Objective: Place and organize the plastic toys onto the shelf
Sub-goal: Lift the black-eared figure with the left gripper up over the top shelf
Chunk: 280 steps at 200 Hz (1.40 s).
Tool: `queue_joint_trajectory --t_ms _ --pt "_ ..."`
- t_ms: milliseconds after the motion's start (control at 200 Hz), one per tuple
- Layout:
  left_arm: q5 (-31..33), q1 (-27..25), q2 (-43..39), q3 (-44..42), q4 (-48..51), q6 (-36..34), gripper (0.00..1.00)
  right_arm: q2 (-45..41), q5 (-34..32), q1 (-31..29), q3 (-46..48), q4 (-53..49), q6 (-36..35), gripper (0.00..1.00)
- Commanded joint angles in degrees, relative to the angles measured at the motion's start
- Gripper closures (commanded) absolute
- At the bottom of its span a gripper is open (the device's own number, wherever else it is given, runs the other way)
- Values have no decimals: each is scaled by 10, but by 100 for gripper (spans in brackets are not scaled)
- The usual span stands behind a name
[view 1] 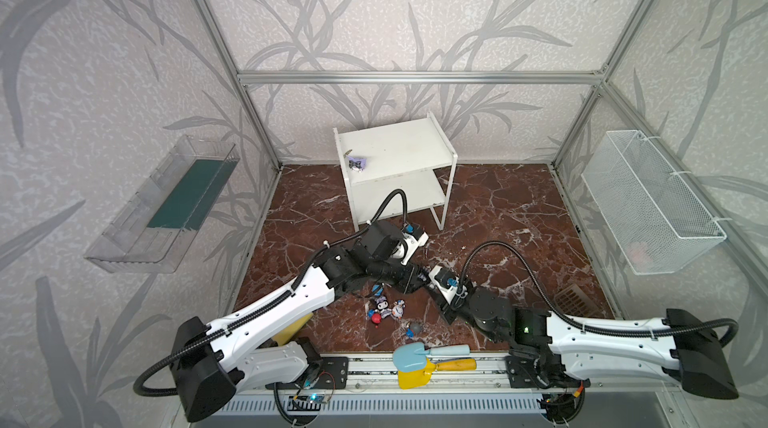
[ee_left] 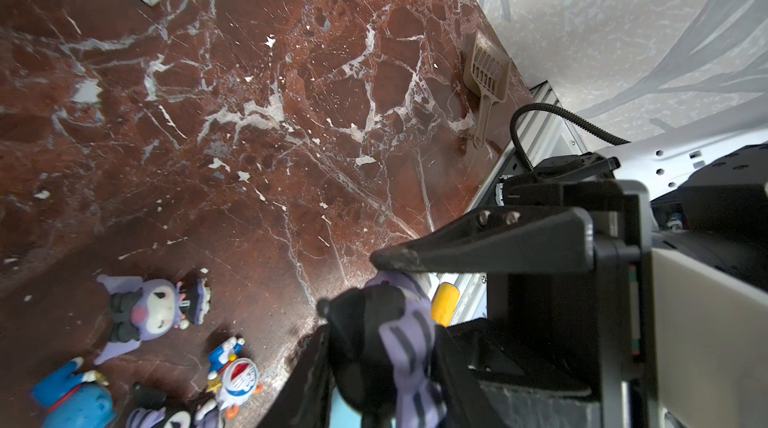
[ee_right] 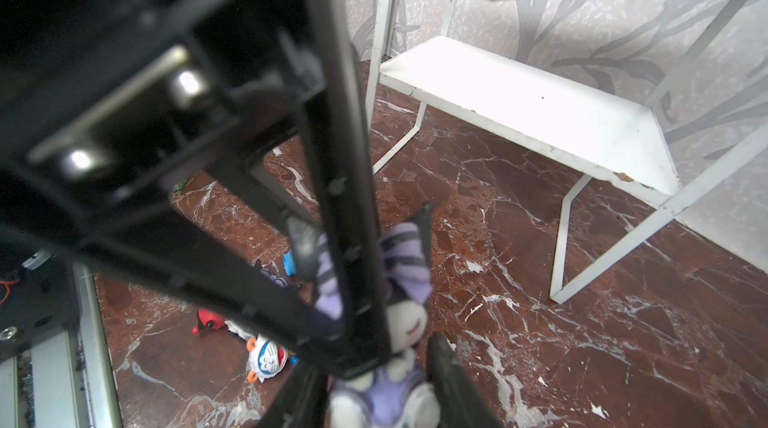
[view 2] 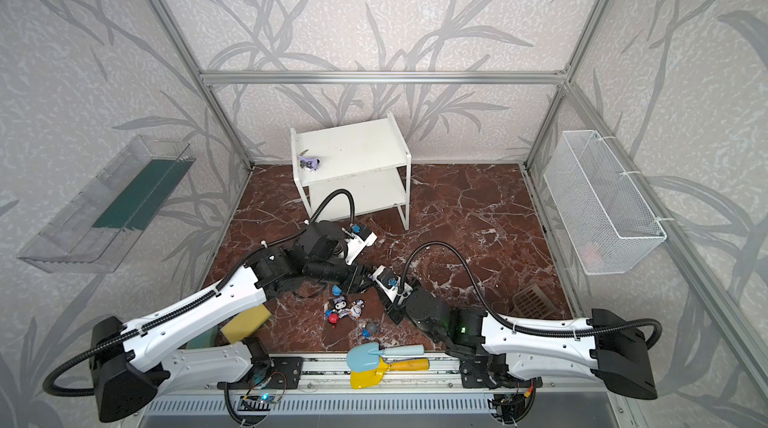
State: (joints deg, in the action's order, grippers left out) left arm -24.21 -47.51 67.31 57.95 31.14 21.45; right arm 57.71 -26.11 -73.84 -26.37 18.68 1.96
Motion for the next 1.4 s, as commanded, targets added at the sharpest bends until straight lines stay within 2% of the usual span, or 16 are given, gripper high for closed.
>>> queue_joint_trajectory --t_ms 0,180,290,410,695,915,1240,1395 --pt "44 6 8 49 45 -45 65 -22 7 -8 -2 11 -1 49" --pt "78 13 41 151 143 -136 65 -89 27 -8 22 -32 4 28" --pt "99 15 72 234 213 -201 64 -147 35 -8 38 -74 2 20" --pt "151 17 117 332 283 -267 64 -204 42 -8 38 -133 -7 15" --pt "261 20 208 533 353 -373 62 -300 53 -9 47 -209 -20 11" --pt "325 30 294 657 403 -423 62 -317 83 -8 23 -244 -35 10" --pt "299 92 356 796 446 -464 62 -301 102 -9 -17 -270 -59 8" --pt "280 115 367 827 454 -476 62 -297 102 -8 -18 -268 -61 7"
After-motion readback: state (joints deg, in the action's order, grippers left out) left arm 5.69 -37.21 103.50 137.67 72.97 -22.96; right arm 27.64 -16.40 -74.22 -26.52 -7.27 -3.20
